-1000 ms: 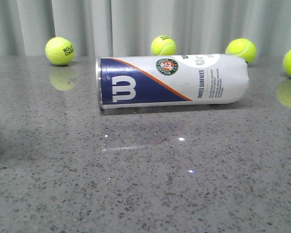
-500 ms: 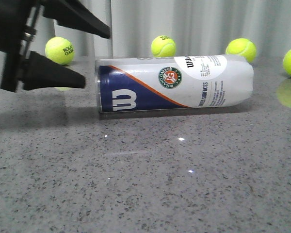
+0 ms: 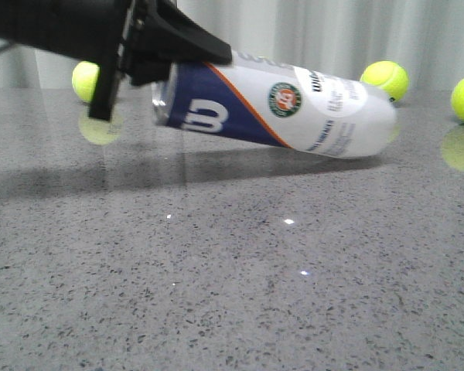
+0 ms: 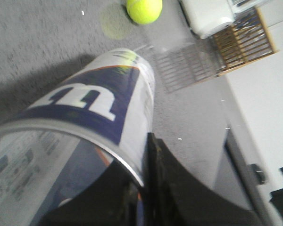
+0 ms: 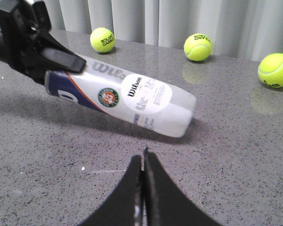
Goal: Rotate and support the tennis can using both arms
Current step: 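Lift the blue end with the left gripper, tilting the can upright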
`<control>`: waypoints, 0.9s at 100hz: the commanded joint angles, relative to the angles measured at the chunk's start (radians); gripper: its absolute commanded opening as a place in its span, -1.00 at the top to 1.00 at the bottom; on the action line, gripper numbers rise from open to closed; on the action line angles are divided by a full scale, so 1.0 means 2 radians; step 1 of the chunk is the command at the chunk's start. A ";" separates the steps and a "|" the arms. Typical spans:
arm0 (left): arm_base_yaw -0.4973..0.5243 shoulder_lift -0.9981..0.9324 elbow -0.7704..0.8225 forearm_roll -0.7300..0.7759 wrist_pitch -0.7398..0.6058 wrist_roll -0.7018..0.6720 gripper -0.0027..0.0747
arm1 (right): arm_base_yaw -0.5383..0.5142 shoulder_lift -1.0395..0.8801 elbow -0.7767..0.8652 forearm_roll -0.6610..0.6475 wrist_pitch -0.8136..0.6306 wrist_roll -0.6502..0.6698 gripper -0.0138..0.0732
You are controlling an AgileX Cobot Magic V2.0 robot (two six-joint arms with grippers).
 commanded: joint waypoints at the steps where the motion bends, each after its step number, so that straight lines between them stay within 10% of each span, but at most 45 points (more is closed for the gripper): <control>1: -0.004 -0.058 -0.020 0.024 -0.019 0.006 0.98 | -0.001 0.004 -0.012 -0.006 -0.036 -0.001 0.82; 32: -0.035 -0.164 -0.092 0.332 -0.082 -0.086 0.98 | -0.001 0.004 -0.012 -0.006 -0.010 -0.001 0.82; 55: -0.083 -0.141 -0.206 0.596 0.046 -0.231 0.98 | -0.001 0.004 -0.012 -0.006 0.021 -0.001 0.82; 90: -0.149 -0.069 -0.332 0.727 0.190 -0.277 0.98 | -0.001 0.004 -0.012 -0.006 0.028 -0.001 0.82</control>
